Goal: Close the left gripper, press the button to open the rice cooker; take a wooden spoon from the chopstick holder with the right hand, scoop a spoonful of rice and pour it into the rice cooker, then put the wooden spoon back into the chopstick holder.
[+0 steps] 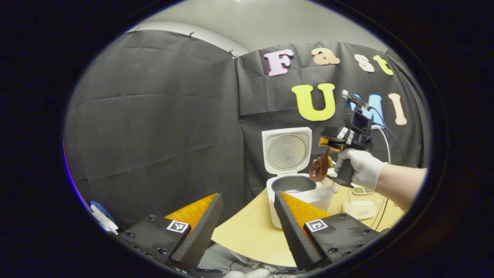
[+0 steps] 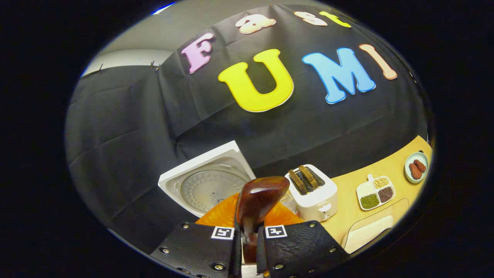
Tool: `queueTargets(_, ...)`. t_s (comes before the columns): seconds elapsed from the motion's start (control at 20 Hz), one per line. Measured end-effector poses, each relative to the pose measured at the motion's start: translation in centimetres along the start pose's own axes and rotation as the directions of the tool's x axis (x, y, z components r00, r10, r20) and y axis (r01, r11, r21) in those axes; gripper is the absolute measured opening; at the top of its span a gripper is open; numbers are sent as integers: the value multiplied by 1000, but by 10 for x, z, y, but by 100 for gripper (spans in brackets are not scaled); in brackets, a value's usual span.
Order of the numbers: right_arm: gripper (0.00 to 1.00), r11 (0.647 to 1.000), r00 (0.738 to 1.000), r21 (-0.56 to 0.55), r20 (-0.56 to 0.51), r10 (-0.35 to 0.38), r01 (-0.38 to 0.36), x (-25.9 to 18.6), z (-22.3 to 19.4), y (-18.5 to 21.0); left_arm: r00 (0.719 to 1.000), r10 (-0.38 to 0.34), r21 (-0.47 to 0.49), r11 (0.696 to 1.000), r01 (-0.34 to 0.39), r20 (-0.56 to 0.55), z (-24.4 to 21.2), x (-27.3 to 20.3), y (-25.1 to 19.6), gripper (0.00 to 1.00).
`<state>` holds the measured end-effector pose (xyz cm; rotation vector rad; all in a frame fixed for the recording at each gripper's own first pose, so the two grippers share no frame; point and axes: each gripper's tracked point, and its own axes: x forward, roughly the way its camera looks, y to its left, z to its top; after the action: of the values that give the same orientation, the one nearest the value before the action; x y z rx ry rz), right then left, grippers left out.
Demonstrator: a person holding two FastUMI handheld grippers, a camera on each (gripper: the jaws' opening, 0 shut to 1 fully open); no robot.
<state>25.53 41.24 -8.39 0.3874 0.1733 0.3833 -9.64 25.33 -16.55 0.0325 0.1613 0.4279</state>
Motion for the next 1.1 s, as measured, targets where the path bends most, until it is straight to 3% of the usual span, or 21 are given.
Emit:
queueTargets(0.2, 15, 995, 996, 65, 32, -82, 80, -14, 24, -66, 999, -37, 12, 999, 37, 22, 7, 2, -8, 94)
queueTargets(0.4, 15, 974, 973, 95, 80, -216, 208, -49, 52, -164, 992, -108, 15, 994, 107, 59, 35, 5, -47, 94)
queueTargets(0.85, 15, 872, 859, 137, 159, -487, 469, -162, 111, -400, 954, -285, 71, 958, 279, 97, 62, 12, -155, 94)
queueTargets(1.1, 15, 819, 804, 163, 160, -572, 550, -205, 120, -481, 941, -324, 87, 945, 316, 94, 72, 12, -197, 94)
